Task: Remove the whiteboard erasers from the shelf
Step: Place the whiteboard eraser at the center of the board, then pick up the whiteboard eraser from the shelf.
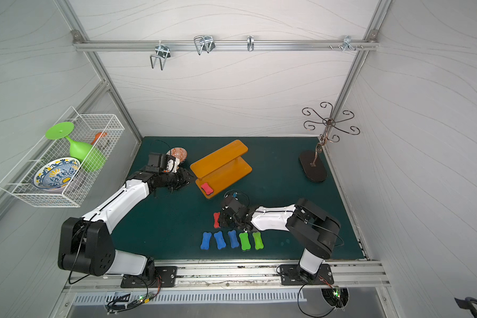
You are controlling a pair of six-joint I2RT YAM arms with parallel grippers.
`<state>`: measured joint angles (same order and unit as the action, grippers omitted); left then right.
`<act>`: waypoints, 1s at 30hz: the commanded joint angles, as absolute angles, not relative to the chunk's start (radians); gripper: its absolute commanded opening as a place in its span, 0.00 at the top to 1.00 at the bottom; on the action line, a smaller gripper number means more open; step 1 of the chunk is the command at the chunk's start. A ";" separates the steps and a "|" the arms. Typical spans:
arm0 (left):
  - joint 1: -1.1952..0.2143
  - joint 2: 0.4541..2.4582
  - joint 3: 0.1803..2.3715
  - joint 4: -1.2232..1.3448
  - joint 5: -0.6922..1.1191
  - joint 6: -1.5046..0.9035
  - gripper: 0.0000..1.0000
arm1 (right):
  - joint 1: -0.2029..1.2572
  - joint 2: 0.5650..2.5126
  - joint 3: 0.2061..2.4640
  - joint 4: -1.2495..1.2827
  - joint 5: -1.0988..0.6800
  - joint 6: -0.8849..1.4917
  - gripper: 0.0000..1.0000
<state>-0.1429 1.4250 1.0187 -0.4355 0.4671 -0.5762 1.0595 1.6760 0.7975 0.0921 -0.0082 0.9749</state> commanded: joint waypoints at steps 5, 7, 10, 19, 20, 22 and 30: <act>-0.139 1.389 1.053 -0.438 0.453 -0.551 0.53 | 1.017 1.586 0.820 0.069 -0.055 0.895 0.57; -0.138 1.397 1.067 -0.442 0.440 -0.551 0.52 | 0.995 1.594 0.833 0.117 -0.089 0.843 0.56; -0.138 1.426 1.089 -0.444 0.434 -0.552 0.50 | 0.949 1.645 0.884 0.195 -0.157 0.771 0.54; -0.146 1.547 1.174 -0.457 0.426 -0.535 0.49 | 0.839 1.876 1.082 0.310 -0.233 0.683 0.54; -0.147 1.561 1.186 -0.459 0.428 -0.536 0.50 | 0.830 1.895 1.094 0.322 -0.228 0.682 0.54; -0.152 1.582 1.210 -0.464 0.429 -0.537 0.50 | 0.818 1.920 1.109 0.344 -0.211 0.680 0.54; -0.170 1.614 1.256 -0.488 0.411 -0.538 0.53 | 0.787 2.041 1.193 0.372 -0.226 0.697 0.53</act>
